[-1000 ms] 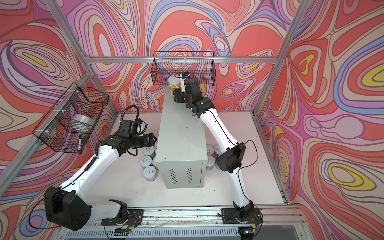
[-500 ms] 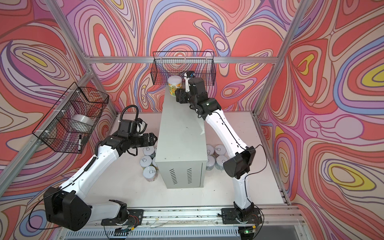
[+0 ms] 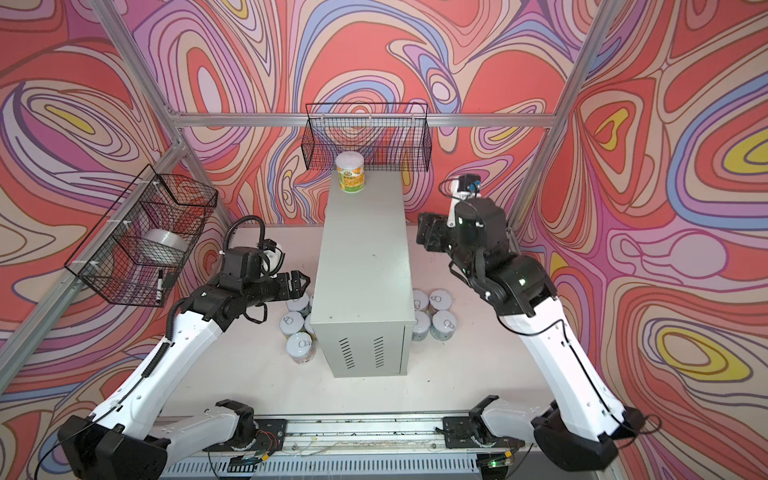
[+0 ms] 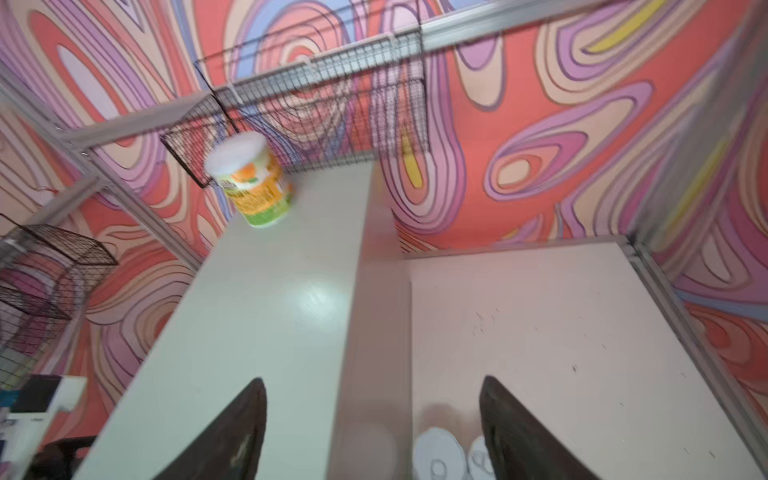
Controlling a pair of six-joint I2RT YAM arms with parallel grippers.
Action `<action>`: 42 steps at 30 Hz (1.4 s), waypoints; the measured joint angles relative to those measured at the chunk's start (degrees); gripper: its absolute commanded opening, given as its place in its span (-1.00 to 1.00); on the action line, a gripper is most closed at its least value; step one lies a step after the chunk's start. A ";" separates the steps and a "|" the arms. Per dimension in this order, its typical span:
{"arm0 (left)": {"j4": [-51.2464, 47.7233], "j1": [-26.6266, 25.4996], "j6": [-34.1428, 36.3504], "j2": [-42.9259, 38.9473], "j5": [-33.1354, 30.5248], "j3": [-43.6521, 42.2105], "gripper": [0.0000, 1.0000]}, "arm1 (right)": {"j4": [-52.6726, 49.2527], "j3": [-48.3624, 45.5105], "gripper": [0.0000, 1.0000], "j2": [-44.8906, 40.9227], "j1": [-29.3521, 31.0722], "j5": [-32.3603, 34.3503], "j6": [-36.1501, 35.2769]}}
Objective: Place and organize the canned foods onto the counter
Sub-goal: 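Withdraw right gripper toward cans beside cabinet while left gripper lowers over its cans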
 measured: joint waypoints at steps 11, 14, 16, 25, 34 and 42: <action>-10.12 -13.03 -10.86 -11.87 -10.99 -10.14 1.00 | -8.85 -26.91 0.78 -12.04 0.00 1.16 12.11; -11.78 -15.41 -14.86 -15.41 -13.25 -14.75 1.00 | -8.70 -28.52 0.80 -12.87 0.00 0.70 13.40; -12.46 -16.52 -17.25 -17.49 -14.43 -18.16 1.00 | -8.02 -29.64 0.80 -12.44 0.00 0.24 13.79; -9.77 -17.31 -22.32 -19.85 -16.37 -26.71 1.00 | -5.20 -31.61 0.80 -9.60 -0.02 -1.64 13.94; -1.99 -17.33 -22.64 -12.66 -16.26 -27.87 0.91 | -4.81 -31.87 0.80 -10.16 -0.33 -1.60 13.94; 3.43 -17.92 -22.49 -6.40 -17.25 -29.20 0.76 | -3.52 -33.07 0.80 -10.25 -0.57 -1.64 13.94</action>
